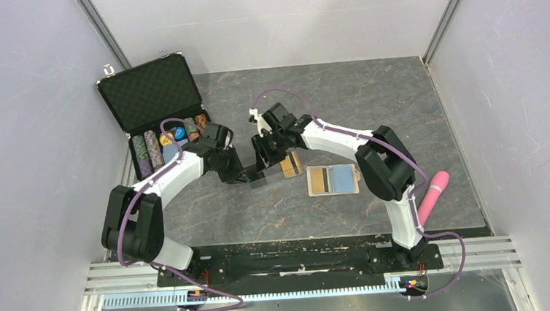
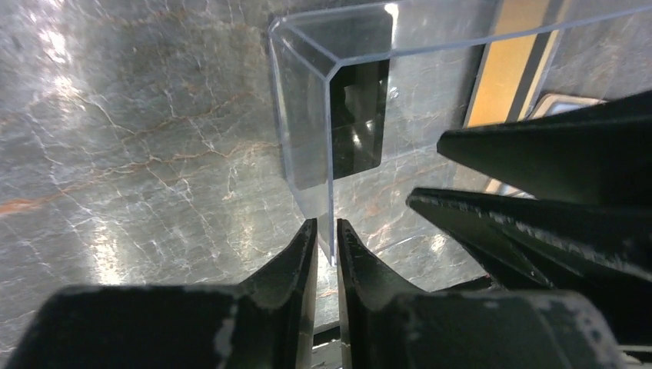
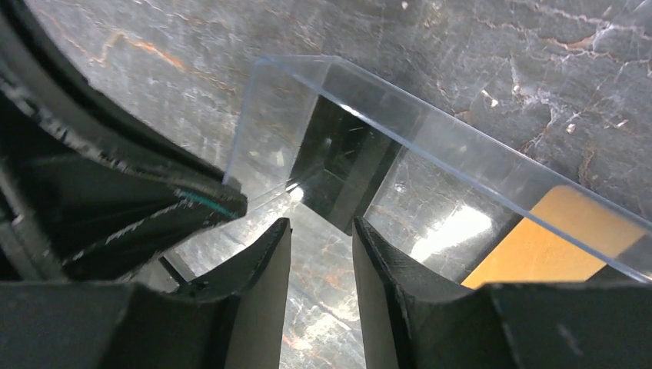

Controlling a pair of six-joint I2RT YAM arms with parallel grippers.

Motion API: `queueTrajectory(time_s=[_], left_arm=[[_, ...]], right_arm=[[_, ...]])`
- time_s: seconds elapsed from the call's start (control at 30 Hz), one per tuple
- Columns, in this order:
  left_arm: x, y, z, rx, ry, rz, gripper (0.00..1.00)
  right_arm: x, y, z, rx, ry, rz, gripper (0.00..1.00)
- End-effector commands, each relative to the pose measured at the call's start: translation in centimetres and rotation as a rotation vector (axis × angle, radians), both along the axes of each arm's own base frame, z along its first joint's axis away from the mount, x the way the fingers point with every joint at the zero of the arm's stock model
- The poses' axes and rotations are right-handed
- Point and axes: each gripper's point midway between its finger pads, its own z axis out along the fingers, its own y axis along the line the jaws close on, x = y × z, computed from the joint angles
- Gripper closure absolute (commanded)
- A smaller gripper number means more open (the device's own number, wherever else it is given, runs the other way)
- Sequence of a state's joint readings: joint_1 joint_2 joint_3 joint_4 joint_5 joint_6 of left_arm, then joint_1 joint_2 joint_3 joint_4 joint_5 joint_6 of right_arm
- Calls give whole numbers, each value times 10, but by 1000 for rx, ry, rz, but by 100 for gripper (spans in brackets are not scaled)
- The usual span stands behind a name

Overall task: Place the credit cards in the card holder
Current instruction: Move the storage box to the center of the board, then pick up the credit card from the storage box.

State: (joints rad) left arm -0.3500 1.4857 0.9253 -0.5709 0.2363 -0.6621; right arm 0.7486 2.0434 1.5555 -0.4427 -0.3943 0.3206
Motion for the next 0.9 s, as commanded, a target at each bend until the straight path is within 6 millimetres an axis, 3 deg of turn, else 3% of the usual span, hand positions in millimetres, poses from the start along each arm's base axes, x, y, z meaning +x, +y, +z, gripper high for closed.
queueTrajectory(time_s=[0.0, 0.27, 0.5, 0.63, 0.87], left_arm=[[3, -5, 1, -28, -17, 79, 76], [-1, 13, -5, 72, -16, 31, 76], [5, -1, 0, 10, -31, -14, 95], [7, -9, 0, -22, -25, -23, 98], [5, -16, -2, -31, -18, -35, 98]], right_arm=[[3, 1, -10, -21, 1, 12, 63], [8, -5, -36, -86, 9, -6, 65], [0, -6, -58, -98, 65, -1, 70], [-4, -1, -63, -74, 98, -3, 74], [-10, 11, -64, -11, 154, 14, 94]])
